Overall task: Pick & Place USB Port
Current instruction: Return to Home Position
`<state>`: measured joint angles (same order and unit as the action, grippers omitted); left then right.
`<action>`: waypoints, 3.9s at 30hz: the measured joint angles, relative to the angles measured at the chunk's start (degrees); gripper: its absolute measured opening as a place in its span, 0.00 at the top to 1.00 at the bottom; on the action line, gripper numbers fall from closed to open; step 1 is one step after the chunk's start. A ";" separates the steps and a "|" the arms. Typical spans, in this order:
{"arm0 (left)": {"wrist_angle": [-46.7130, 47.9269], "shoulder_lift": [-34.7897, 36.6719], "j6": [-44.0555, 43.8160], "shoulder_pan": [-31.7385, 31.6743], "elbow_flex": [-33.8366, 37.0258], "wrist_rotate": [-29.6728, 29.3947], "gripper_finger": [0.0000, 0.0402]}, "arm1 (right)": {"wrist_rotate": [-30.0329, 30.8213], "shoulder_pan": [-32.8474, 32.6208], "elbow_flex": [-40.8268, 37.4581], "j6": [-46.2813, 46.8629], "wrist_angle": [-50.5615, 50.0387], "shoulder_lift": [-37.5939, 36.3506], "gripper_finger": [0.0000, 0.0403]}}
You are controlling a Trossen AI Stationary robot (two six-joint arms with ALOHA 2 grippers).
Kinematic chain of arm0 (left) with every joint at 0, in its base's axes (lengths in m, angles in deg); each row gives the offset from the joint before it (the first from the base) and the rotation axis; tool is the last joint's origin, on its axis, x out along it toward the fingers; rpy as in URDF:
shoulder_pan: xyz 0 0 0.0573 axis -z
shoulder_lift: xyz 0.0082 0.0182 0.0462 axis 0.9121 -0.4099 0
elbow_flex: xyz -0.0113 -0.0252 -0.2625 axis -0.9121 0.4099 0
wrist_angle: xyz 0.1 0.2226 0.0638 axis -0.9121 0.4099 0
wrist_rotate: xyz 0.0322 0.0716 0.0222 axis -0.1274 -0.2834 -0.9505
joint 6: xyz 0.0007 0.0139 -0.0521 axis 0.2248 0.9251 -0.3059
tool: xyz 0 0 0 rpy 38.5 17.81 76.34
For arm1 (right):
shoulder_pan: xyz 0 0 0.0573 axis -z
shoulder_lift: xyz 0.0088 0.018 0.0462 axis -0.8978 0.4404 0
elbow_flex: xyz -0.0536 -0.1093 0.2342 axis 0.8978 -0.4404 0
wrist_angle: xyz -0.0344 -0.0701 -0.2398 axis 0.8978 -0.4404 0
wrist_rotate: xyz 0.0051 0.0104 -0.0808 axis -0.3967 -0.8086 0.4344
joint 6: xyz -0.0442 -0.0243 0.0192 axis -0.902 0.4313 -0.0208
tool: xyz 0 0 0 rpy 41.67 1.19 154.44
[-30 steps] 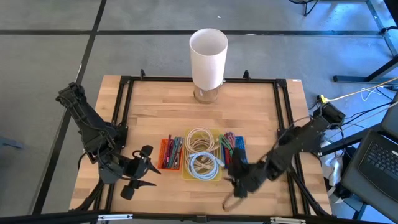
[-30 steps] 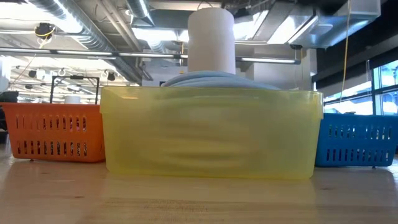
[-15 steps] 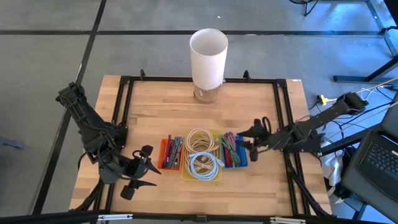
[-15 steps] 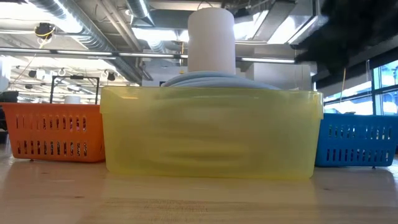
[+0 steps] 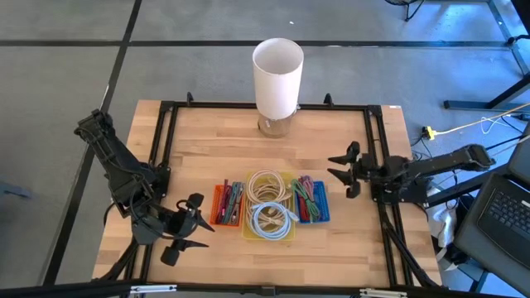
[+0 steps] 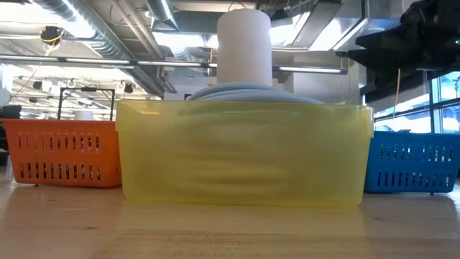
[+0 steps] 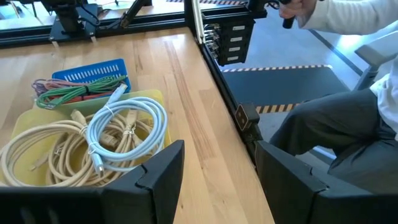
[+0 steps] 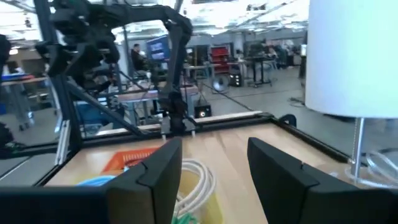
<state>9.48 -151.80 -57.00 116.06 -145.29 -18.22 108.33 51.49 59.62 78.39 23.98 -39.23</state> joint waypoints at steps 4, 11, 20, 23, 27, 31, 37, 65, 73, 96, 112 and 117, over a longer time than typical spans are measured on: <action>0.00 0.00 0.00 0.00 0.00 0.01 0.52 | -2.93 1.81 0.00 0.06 -10.94 -8.78 0.54; -0.01 0.00 0.00 -0.02 0.00 0.04 0.52 | -2.98 2.10 0.00 4.06 -25.56 -20.11 0.54; 0.00 0.02 0.00 -0.02 0.00 0.04 0.52 | -2.80 2.10 0.02 1.24 -25.56 -22.86 0.54; 0.00 0.02 0.00 -0.02 0.00 0.03 0.52 | -2.82 2.10 0.02 1.24 -25.67 -22.83 0.54; 0.00 0.02 0.00 -0.02 0.00 0.08 0.52 | -2.80 2.10 0.02 1.24 -25.62 -22.82 0.54; 0.00 0.02 0.00 -0.02 0.00 0.10 0.52 | -2.80 2.10 0.02 1.24 -25.63 -22.82 0.54; -1.09 0.14 -13.42 -0.02 0.02 5.72 0.52 | -2.80 2.10 0.02 1.24 -25.62 -22.82 0.54; -66.68 12.46 27.06 -26.99 43.69 21.61 0.52 | -2.82 2.10 0.02 1.24 -25.65 -22.78 0.54; -67.30 32.57 28.03 -31.37 56.23 23.13 0.52 | -2.82 2.10 0.02 1.22 -25.65 -22.78 0.54; -51.29 67.77 24.25 -37.40 61.72 29.19 0.52 | -2.82 2.10 0.02 1.22 -25.72 -22.78 0.54; -51.83 67.82 21.04 -37.13 61.72 5.31 0.52 | -2.82 2.09 0.02 1.22 -25.70 -22.78 0.54; -46.73 67.82 26.02 -38.83 61.72 17.20 0.52 | -2.81 2.07 0.02 1.22 -25.70 -22.78 0.54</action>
<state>-37.25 -83.97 -30.99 77.23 -83.57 -1.03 105.53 53.56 59.64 79.61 -1.72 -62.01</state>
